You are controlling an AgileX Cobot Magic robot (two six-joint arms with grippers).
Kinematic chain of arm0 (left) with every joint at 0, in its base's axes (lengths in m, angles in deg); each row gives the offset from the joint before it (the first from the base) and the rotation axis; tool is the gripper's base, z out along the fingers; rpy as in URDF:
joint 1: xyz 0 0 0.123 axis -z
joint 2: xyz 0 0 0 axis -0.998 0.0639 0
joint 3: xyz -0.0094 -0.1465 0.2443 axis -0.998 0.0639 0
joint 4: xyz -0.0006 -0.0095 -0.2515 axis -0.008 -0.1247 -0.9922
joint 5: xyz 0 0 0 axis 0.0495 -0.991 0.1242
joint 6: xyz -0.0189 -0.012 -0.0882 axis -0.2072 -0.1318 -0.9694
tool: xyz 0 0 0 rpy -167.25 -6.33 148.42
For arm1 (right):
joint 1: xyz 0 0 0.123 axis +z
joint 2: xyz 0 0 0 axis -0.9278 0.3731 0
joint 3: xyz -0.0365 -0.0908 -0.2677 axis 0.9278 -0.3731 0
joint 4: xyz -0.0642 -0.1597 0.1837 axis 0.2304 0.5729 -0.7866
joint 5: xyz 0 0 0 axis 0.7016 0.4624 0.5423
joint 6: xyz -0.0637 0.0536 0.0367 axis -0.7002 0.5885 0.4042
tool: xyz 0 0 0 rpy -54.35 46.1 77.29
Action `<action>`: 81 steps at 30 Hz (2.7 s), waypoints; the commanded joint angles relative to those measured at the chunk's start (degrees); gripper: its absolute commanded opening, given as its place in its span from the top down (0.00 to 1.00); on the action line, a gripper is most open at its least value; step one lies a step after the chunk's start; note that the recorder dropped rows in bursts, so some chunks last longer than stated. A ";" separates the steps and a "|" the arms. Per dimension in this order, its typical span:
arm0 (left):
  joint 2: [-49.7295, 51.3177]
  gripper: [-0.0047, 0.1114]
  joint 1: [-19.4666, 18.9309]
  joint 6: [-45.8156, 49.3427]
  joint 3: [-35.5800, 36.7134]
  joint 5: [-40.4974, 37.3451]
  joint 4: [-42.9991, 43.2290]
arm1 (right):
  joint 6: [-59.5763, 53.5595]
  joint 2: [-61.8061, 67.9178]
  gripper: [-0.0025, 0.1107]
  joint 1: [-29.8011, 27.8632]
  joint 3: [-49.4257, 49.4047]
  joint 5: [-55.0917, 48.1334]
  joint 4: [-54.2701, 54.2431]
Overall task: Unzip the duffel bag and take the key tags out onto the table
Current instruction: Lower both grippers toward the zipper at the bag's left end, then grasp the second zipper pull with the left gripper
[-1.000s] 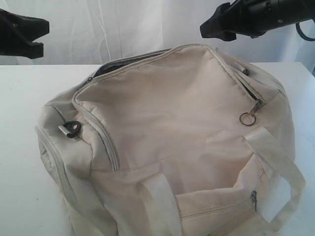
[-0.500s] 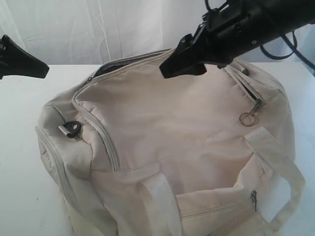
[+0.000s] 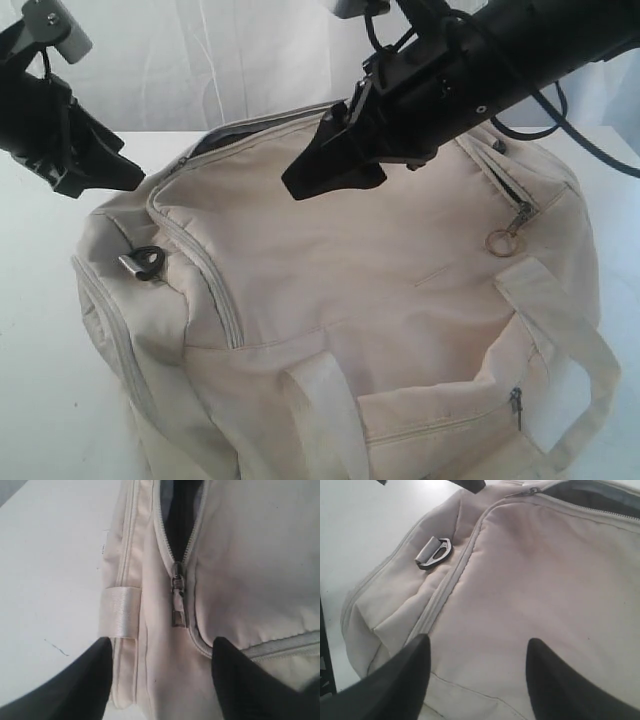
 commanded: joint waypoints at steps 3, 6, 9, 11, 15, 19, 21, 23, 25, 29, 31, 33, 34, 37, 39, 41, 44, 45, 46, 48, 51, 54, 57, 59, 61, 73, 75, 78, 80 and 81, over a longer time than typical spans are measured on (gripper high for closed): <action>4.14 0.42 0.56 4.40 -0.10 -2.27 -8.33 | 0.37 -0.30 0.51 0.13 -0.20 0.11 0.53; 4.67 0.42 0.56 8.63 -0.10 -4.55 -12.89 | 0.78 -0.30 0.51 0.13 -0.20 0.54 1.51; 4.81 0.42 0.56 10.25 -0.10 -4.58 -14.18 | 1.83 -0.30 0.51 0.13 -0.20 0.96 2.26; 4.81 0.43 0.56 10.38 -0.10 -4.68 -14.22 | 1.83 -0.30 0.51 0.13 -0.20 0.96 2.42; 5.30 0.47 0.56 11.20 -0.10 -4.37 -14.22 | 1.94 -0.30 0.51 0.13 -0.20 0.96 2.39; 6.89 0.47 0.56 11.73 -0.10 -4.37 -14.22 | 2.97 -0.30 0.51 0.13 -0.20 0.96 2.39; 7.60 0.47 0.56 11.73 -0.10 -4.49 -14.22 | 2.97 -0.30 0.51 0.13 -0.20 0.96 2.39; 7.95 0.47 0.56 11.73 -0.10 -4.49 -14.22 | 2.97 -0.30 0.51 0.13 -0.20 0.96 2.39; 8.34 0.50 0.56 11.73 -0.10 -4.63 -14.53 | 2.97 -0.30 0.51 0.13 -0.20 0.96 2.39; 8.59 0.66 0.56 11.50 -0.10 -4.87 -14.80 | 2.97 -0.30 0.51 0.13 -0.20 0.96 2.39; 8.59 0.75 0.56 11.51 -0.10 -5.28 -15.08 | 2.97 -0.30 0.51 0.13 -0.20 0.96 2.39; 8.59 0.82 0.56 11.51 -0.21 -6.26 -15.55 | 2.97 -0.30 0.51 0.13 -0.20 0.96 2.39; 8.59 0.84 0.56 11.51 -0.42 -6.51 -15.55 | 2.97 -0.30 0.51 0.13 -0.20 1.08 2.50; 8.46 0.86 0.56 11.51 -1.54 -8.78 -15.55 | 2.97 -0.30 0.51 0.13 -0.20 1.51 2.84; 8.15 0.86 0.56 11.51 -2.15 -10.44 -15.55 | 2.97 -0.30 0.51 0.13 -0.20 1.94 3.01; 7.52 0.86 0.56 11.51 -2.82 -11.48 -15.55 | 2.97 -0.30 0.51 0.13 -0.20 2.35 3.10; 6.23 0.86 0.56 11.51 -2.84 -11.72 -15.55 | 2.97 -0.30 0.51 0.13 -0.20 2.71 3.10; 5.69 0.86 0.56 11.51 -2.84 -11.72 -15.55 | 2.97 -0.30 0.51 0.13 -0.20 2.71 3.10; 5.41 0.86 0.56 11.51 -2.84 -11.82 -15.55 | 2.97 -0.30 0.51 0.13 -0.20 2.71 3.22; 4.82 0.86 0.56 11.51 -2.84 -11.82 -15.55 | 2.97 -0.30 0.51 0.13 -0.67 3.13 3.23; 4.33 0.86 0.56 11.51 -2.84 -11.92 -15.55 | 2.97 -0.30 0.51 0.13 -1.55 4.31 3.31; 4.33 0.86 0.56 11.51 -2.84 -11.92 -15.55 | 2.97 -0.30 0.51 0.13 -2.35 5.23 3.31; 4.33 0.86 0.56 11.51 -2.84 -11.92 -15.55 | 2.97 -0.30 0.51 0.13 -2.44 5.35 3.31; 4.33 0.86 0.56 11.51 -2.84 -11.92 -15.55 | 2.97 -0.30 0.51 0.13 -2.44 5.35 3.31; 4.34 0.86 0.56 11.51 -2.84 -11.92 -15.86 | 2.97 -0.30 0.51 0.13 -2.38 5.35 3.31; 4.96 0.61 0.56 14.26 -2.73 -11.91 -19.35 | 2.97 -0.30 0.51 0.13 -2.38 5.33 3.31; 4.96 0.61 0.56 14.26 -2.73 -11.24 -18.66 | 3.09 -0.30 0.51 0.13 -2.38 5.33 3.31; 4.96 0.59 0.56 13.22 -2.73 -9.68 -14.56 | 3.09 -0.30 0.51 0.13 -2.38 5.33 3.31; 4.96 0.57 0.56 12.56 -2.73 -9.40 -11.71 | 3.09 -0.30 0.51 0.13 -2.38 5.33 3.31; 4.96 0.57 0.56 12.47 -2.73 -9.27 -10.37 | 3.09 -0.30 0.51 0.13 -2.38 5.33 3.31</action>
